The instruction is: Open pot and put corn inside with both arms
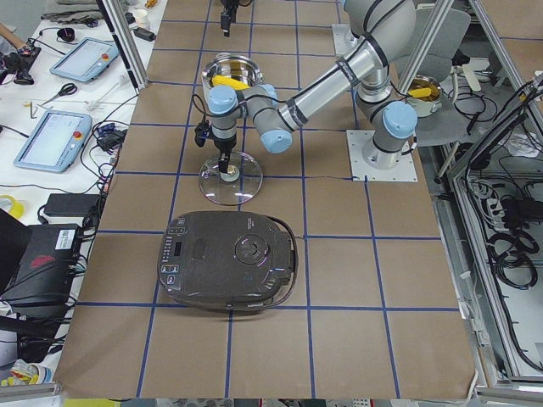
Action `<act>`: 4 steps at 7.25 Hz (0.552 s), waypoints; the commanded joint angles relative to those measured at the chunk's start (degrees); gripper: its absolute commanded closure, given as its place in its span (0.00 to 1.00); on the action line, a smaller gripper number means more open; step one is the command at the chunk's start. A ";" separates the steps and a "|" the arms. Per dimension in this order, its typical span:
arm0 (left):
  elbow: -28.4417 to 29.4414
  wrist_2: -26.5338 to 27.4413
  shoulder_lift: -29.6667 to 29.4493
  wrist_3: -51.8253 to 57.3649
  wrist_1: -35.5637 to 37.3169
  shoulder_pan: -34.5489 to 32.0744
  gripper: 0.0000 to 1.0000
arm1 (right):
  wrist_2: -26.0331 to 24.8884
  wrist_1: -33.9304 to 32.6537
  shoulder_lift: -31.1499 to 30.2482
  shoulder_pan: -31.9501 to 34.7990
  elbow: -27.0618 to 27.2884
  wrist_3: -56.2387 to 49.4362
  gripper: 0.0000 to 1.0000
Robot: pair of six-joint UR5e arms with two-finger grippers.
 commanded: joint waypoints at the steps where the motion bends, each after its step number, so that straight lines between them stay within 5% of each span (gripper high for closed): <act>1: 2.93 0.63 5.74 -8.91 -5.75 -7.15 0.00 | -0.33 4.28 -5.43 -8.68 3.53 -3.80 0.00; 4: 12.25 1.33 13.56 -23.98 -22.98 -18.23 0.00 | -0.50 3.40 -17.72 -14.43 15.20 -17.42 0.00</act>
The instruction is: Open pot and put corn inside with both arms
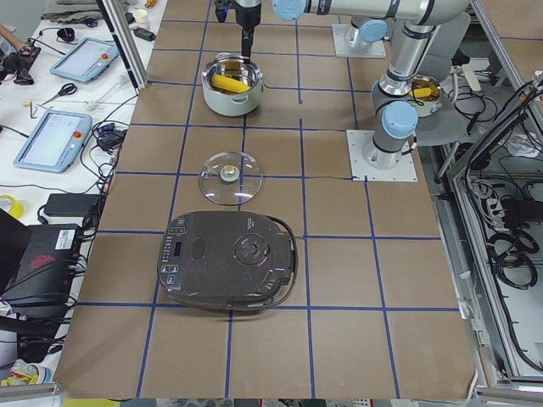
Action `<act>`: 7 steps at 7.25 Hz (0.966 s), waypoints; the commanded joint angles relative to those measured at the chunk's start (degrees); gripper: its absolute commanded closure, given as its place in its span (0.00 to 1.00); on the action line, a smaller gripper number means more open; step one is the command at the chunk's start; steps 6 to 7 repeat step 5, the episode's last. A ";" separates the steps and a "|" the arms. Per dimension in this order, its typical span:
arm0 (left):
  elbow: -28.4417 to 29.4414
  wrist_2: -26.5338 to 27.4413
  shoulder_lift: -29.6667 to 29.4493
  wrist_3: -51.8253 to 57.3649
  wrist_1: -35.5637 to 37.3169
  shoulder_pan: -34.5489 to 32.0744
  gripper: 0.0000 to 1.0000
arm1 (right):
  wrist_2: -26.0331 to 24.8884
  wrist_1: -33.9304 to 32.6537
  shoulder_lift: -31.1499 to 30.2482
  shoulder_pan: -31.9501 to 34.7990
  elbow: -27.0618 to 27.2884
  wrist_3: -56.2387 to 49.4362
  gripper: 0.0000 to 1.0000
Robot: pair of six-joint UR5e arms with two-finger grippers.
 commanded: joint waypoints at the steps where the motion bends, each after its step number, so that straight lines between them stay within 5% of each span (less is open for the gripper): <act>1: 0.68 -0.07 0.88 0.26 -1.55 -0.14 0.00 | 1.19 1.62 -1.72 -0.37 -0.13 -2.55 0.00; 7: 0.67 0.11 1.77 0.27 -3.31 -0.23 0.00 | 1.02 2.41 -2.34 -0.72 -0.30 -2.74 0.00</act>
